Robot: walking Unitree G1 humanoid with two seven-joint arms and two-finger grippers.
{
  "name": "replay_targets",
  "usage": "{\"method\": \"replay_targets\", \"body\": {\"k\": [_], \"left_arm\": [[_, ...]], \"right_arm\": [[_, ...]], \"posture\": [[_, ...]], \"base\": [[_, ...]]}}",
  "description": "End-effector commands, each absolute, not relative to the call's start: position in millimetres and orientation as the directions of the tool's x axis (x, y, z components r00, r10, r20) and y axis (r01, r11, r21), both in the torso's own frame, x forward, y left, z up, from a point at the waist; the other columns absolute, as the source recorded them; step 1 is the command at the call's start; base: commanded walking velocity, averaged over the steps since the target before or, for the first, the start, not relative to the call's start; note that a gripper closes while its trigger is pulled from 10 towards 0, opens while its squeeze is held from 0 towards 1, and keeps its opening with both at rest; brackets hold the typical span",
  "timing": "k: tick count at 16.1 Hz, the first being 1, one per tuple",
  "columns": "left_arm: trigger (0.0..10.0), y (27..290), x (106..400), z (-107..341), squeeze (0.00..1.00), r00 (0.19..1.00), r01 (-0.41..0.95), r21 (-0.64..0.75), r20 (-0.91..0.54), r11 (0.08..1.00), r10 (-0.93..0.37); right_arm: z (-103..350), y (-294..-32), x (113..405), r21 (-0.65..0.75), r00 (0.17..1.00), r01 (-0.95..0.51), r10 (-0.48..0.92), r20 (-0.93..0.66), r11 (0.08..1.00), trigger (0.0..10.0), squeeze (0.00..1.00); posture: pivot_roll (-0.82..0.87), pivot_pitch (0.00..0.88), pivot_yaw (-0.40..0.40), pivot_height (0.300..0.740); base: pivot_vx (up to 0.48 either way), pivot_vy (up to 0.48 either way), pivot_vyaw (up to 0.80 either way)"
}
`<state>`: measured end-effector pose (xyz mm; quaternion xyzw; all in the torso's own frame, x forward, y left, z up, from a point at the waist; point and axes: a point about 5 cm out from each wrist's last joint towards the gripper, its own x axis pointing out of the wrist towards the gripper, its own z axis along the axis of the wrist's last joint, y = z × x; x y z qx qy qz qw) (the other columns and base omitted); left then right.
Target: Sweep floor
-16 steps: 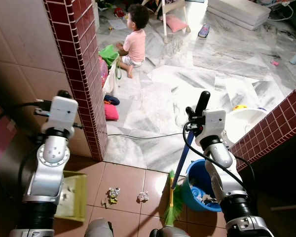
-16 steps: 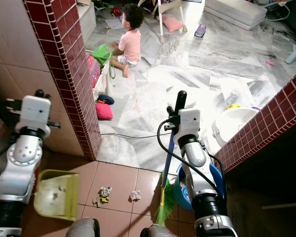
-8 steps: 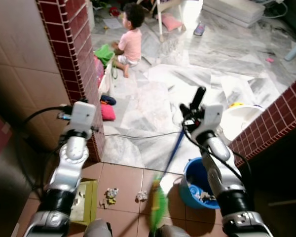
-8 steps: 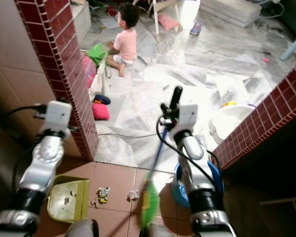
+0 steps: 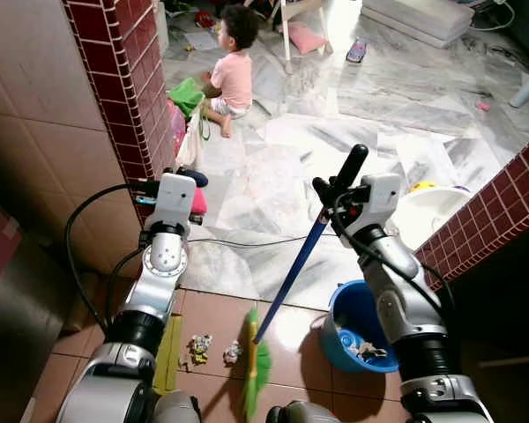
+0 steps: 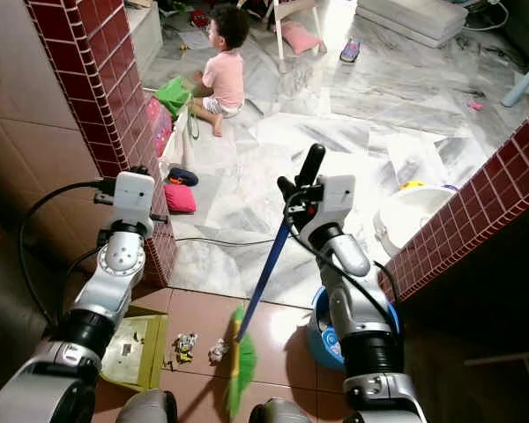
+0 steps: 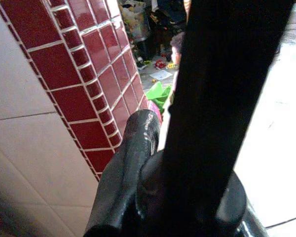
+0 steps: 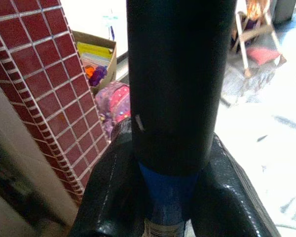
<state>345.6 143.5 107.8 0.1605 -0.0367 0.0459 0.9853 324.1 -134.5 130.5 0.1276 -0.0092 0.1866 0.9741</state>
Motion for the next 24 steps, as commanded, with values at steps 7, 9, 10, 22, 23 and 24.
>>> {"method": "replay_targets", "body": {"k": [7,9,10,22,23,24], "left_arm": [[10.0,122,363,126,0.00,0.985,-0.131,0.093,0.123,0.987,0.119],[10.0,112,367,133,0.00,0.988,-0.090,0.030,0.127,0.995,0.086],[10.0,107,368,134,0.00,0.990,-0.076,0.001,0.121,0.997,0.076],[10.0,114,351,99,0.00,0.999,-0.041,-0.004,0.033,0.999,0.041],[10.0,114,350,98,0.00,0.998,-0.048,0.000,0.034,0.999,0.047],[10.0,114,350,99,0.00,0.998,-0.048,0.001,0.037,0.999,0.048]], "right_arm": [[145,-140,326,0.533,0.900,-0.408,0.424,0.099,0.741,10.0,0.00],[146,-140,326,0.475,0.898,-0.420,0.430,0.094,0.774,10.0,0.00],[147,-141,326,0.432,0.901,-0.421,0.425,0.092,0.798,10.0,0.00],[212,-156,345,0.264,0.865,-0.478,0.396,0.309,0.838,10.0,0.00],[216,-160,347,0.153,0.873,-0.434,0.373,0.315,0.888,10.0,0.00],[218,-163,347,0.065,0.879,-0.401,0.363,0.310,0.914,10.0,0.00]], "posture": [[-0.11,0.056,-0.077,0.740],[-0.11,0.056,-0.077,0.740],[-0.11,0.054,-0.076,0.740],[-0.10,0.043,-0.051,0.740],[-0.10,0.044,-0.050,0.740],[-0.10,0.044,-0.050,0.740]], "base": [[0.000,0.000,0.00],[0.000,0.000,0.00],[0.000,0.000,0.00],[0.000,0.000,0.00],[0.000,0.000,0.00],[0.000,0.000,0.00]]}}
